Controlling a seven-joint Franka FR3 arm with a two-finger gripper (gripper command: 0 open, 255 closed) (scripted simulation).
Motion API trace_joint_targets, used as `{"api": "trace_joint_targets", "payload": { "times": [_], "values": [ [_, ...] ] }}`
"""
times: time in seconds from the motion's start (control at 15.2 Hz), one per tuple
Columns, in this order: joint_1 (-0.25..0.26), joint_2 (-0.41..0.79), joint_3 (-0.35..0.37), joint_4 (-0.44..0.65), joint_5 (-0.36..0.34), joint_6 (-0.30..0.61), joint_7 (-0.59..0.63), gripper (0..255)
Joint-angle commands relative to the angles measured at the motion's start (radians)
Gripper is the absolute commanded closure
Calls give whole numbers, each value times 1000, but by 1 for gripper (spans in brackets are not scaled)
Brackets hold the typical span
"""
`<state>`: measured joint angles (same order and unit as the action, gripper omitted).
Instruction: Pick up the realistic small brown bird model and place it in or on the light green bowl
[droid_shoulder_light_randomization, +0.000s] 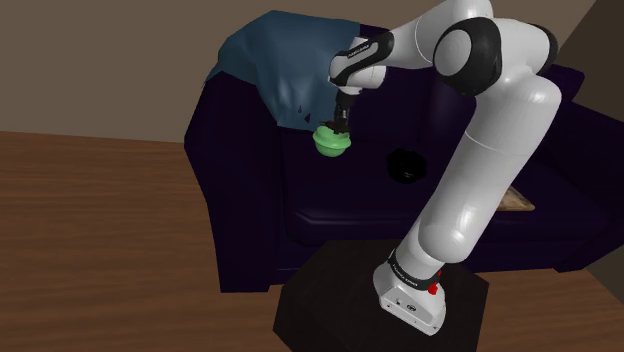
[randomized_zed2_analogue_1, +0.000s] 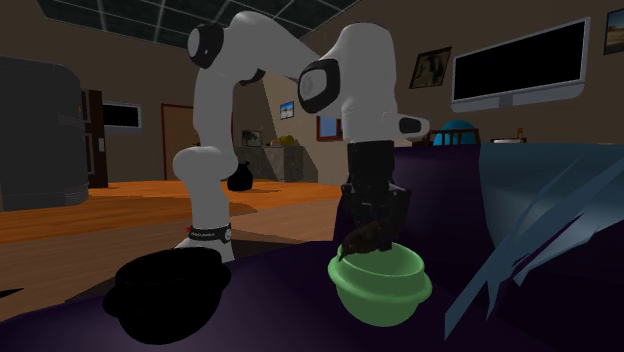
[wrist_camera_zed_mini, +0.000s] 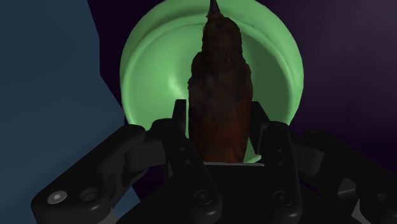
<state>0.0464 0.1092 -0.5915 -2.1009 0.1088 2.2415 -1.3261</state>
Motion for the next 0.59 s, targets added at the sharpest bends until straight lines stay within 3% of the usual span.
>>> {"api": "trace_joint_targets", "payload": {
  "times": [0.0, 0.4, 0.46, 0.53],
  "values": [
    [-1, 7, 0, 0, 6, 7, -4, 255],
    [-1, 7, 1, 0, 6, 6, -4, 255],
    [-1, 7, 1, 0, 6, 7, -4, 0],
    [-1, 7, 1, 0, 6, 7, -4, 0]
  ]
}}
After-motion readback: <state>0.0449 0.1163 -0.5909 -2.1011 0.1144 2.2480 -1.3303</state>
